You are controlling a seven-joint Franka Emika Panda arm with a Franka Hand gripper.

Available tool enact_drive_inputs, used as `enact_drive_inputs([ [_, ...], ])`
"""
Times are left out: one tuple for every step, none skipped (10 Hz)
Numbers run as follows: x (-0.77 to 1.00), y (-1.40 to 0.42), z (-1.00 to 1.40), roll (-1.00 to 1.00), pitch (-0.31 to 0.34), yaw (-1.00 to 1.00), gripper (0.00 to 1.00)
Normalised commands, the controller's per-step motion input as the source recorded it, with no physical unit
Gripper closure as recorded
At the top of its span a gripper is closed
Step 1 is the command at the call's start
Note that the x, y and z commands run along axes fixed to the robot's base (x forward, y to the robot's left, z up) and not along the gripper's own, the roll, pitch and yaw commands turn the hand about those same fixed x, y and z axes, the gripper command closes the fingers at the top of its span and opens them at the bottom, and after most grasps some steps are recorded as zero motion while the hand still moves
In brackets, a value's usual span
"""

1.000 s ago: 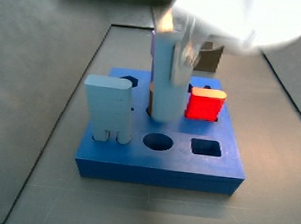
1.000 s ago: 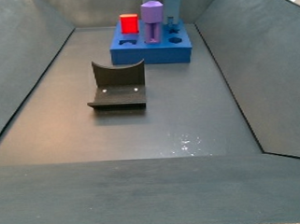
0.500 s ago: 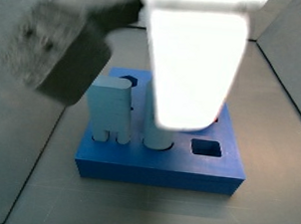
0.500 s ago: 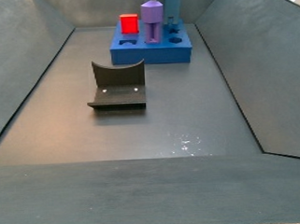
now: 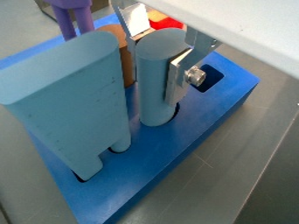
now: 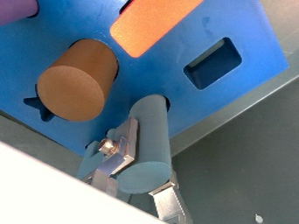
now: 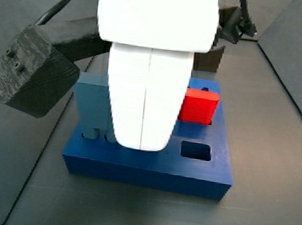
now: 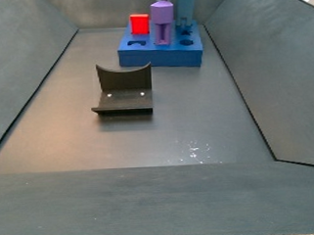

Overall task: Pick up the oval object. Move up. Move to above the board. Insert the oval object.
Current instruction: Insert the oval object.

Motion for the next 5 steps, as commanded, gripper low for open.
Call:
enact_drive_inputs([
  [0.09, -0.15, -0.92, 0.05, -0.023, -0.21, 1.00],
  [0.12, -0.07, -0.82, 0.00, 0.000, -0.19, 1.00],
  [0.00, 0.00, -0.06, 0.00, 0.000, -0.05, 1.00],
  [0.00, 0.00, 0.00, 0.00, 0.000, -0.03, 1.00],
  [0.00, 0.00, 0.00, 0.00, 0.000, 0.00, 1.00],
])
